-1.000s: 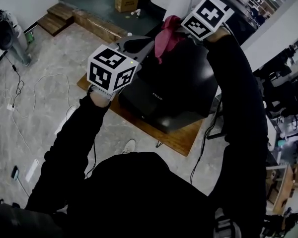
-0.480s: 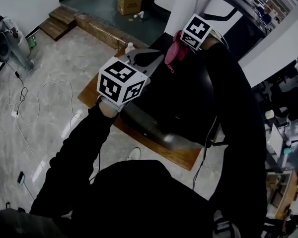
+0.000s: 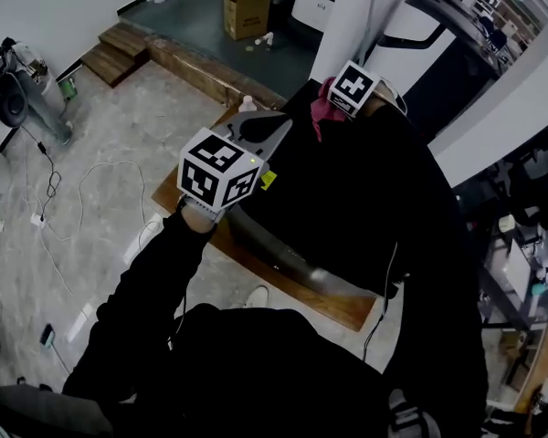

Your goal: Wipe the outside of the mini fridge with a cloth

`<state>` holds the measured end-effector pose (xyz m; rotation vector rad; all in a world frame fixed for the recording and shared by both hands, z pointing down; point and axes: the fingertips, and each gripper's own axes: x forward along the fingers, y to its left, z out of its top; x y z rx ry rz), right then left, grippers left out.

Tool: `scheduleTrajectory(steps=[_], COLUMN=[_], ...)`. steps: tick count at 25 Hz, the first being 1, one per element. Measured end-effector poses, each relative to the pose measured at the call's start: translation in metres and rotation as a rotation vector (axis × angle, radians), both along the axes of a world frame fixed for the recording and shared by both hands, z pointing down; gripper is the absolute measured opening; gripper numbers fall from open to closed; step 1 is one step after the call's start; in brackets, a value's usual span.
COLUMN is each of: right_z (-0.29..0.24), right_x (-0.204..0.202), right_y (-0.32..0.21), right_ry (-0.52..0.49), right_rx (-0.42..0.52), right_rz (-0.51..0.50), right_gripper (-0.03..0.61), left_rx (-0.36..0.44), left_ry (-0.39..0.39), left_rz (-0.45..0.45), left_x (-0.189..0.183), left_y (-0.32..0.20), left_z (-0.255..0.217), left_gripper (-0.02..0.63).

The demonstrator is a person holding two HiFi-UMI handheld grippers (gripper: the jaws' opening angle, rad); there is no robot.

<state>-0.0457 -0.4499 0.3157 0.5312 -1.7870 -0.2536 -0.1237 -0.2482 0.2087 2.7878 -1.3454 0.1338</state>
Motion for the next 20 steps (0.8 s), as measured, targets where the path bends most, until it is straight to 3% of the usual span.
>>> scheduleTrajectory(steps=[5,9,20], right_z=[-0.002,0.001,0.0], right_x=[-0.022,-0.037,-0.088], right_y=[0.034,0.08,0.209], right_ry=[-0.01,0.002,0.014], right_rx=[-0.054,-0.13,-0.18], right_rz=[-0.011,0.002,0.017], right_gripper=[0.067,0.067,0.067], left_rx=[0.031,0.025,0.04], left_ry=[-0.062,-0.042,-0.036], left_rz=[0.008,0.065,0.21], left_x=[-0.022,-0.032,-0.061], left_y=[0.01,0.023,0.085], left_z=[0.007,0.009,0.007], left_gripper=[0.006,0.006,0.006])
